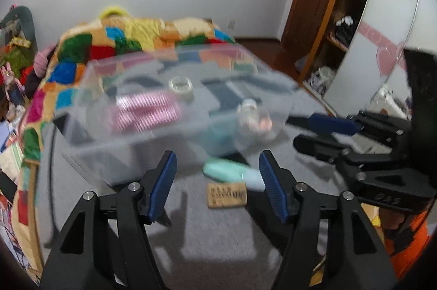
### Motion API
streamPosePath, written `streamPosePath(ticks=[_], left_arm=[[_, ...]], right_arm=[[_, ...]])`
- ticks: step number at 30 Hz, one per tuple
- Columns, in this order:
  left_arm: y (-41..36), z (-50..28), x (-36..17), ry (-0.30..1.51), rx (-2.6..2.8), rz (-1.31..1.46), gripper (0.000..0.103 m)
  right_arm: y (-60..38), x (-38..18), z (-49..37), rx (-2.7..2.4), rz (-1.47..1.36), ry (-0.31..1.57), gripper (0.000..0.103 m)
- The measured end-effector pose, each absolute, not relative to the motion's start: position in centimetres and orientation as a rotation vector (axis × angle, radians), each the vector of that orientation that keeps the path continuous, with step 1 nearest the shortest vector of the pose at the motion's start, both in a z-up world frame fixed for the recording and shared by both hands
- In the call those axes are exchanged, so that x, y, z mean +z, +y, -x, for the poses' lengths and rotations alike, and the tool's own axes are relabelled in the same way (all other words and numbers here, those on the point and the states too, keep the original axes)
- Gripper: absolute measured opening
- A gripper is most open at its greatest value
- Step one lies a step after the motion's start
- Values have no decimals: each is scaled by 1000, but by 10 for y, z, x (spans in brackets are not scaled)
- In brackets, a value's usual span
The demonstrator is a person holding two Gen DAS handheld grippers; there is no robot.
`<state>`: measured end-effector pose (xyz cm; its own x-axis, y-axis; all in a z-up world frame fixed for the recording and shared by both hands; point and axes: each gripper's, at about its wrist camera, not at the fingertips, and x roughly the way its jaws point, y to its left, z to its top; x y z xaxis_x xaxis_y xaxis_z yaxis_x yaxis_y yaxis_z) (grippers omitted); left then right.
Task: Organize objects
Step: 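Reach the left tool to the beige eraser while the right tool grasps the mint-green bottle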
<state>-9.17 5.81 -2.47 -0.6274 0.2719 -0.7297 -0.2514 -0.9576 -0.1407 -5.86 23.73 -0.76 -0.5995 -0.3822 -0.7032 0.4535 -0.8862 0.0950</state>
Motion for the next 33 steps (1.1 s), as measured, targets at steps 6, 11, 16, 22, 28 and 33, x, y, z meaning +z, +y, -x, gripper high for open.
streamPosePath(ticks=[6,11,16,22,28,33], left_arm=[[72,97,-67,-23,2514,1313,59],[71,86,-65,-1,2540,1268,39],[56,77,-68,-24,2570,1270,39],[40,71,-67,-49,2611,1275,39],[29,64,-57,-78,2638,1246,39],[27,62,-38,-78,2674,1176,39]], right_arm=[[239,-24,56,-2418,-1093,135,39],[231,-41,64,-2360,-1156,112,39],[207,-57,75,-2294,-1206,144,39],[176,-66,81,-2274,-1210,277,39],[172,-60,67,-2280,-1158,312,23],[178,-41,51,-2318,-1075,288,23]])
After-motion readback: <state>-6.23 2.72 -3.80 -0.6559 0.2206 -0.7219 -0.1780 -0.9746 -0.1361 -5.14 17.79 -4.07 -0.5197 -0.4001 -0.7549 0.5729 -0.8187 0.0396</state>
